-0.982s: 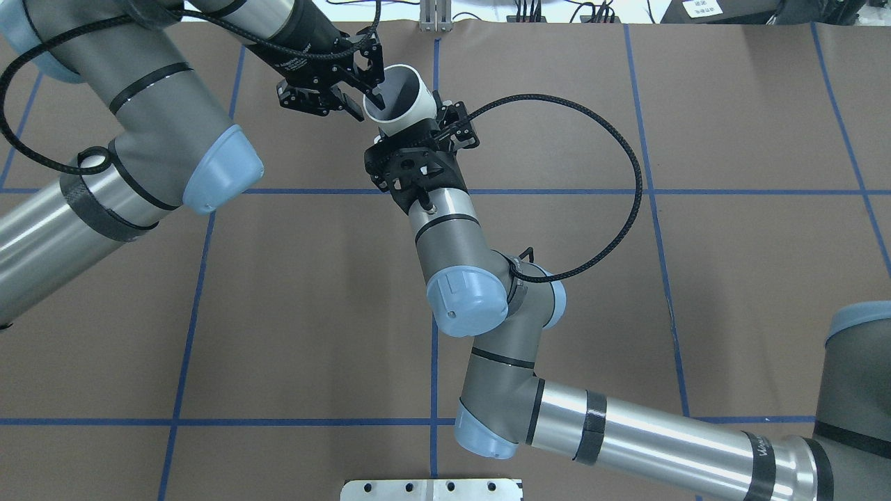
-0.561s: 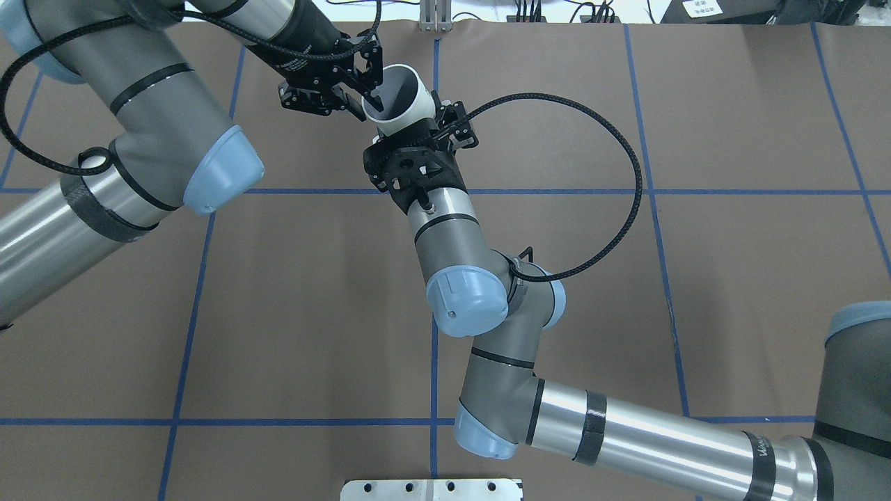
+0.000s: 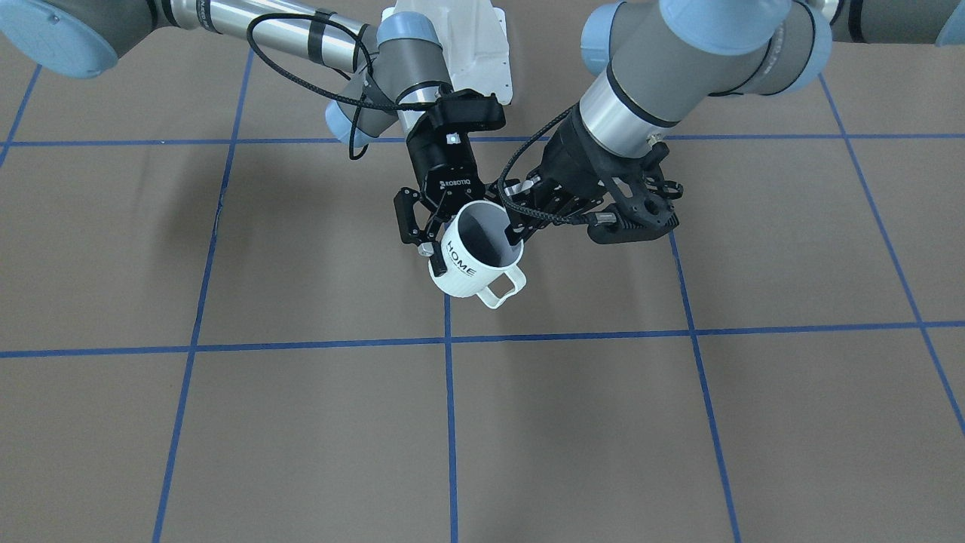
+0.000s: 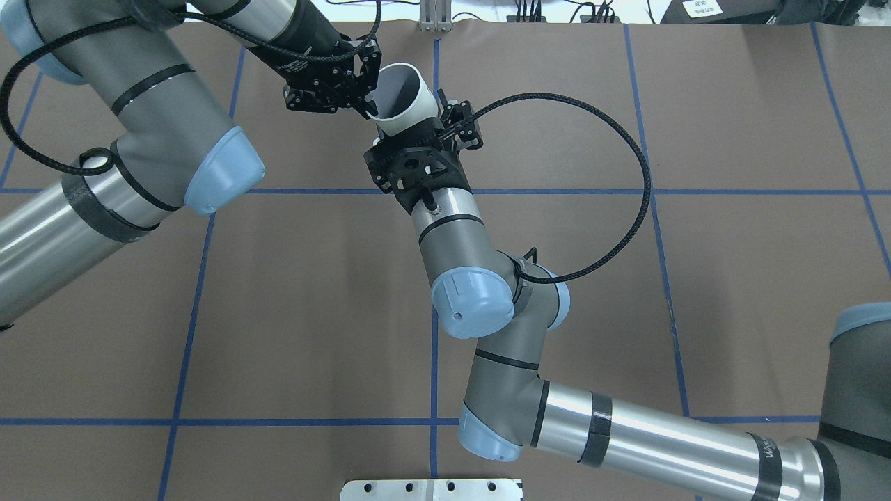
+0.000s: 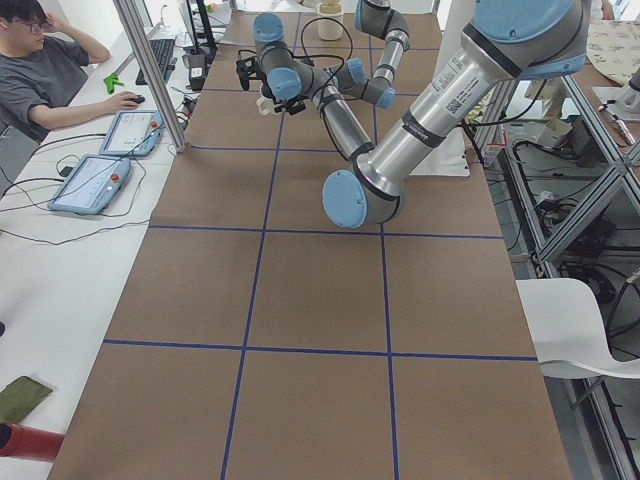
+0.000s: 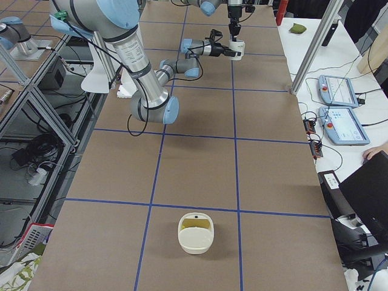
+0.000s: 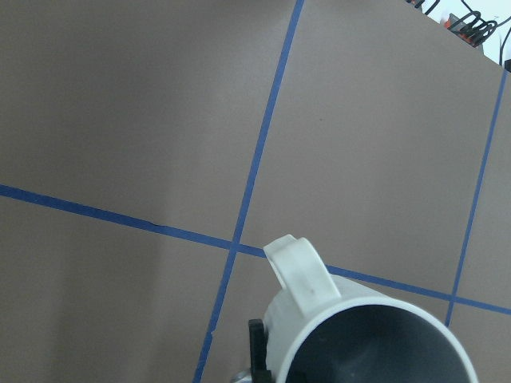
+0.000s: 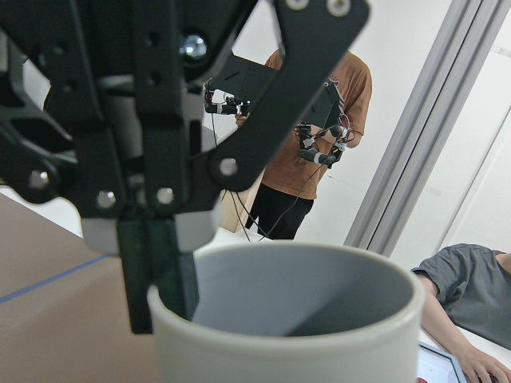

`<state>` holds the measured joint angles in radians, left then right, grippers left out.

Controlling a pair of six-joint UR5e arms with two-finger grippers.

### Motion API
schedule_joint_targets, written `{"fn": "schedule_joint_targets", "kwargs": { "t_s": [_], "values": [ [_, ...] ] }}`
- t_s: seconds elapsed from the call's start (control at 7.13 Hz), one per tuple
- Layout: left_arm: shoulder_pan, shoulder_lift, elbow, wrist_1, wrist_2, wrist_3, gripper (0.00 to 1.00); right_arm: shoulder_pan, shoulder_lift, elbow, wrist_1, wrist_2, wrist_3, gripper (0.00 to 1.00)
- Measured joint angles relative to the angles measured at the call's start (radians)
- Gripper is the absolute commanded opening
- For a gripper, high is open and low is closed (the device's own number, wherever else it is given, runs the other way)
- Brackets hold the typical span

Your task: Left arm hands cup to right arm to dump lemon

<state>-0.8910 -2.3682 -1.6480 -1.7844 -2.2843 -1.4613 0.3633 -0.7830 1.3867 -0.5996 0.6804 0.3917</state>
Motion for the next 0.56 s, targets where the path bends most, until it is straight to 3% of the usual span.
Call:
{"fn": "schedule_joint_targets", "kwargs": {
  "t_s": [0.56],
  "values": [
    [0.000, -0.002, 0.009, 0.001, 0.002, 0.001, 0.00, -0.018, -0.038, 0.049, 0.002, -0.008, -0.004, 0.99]
  ]
}}
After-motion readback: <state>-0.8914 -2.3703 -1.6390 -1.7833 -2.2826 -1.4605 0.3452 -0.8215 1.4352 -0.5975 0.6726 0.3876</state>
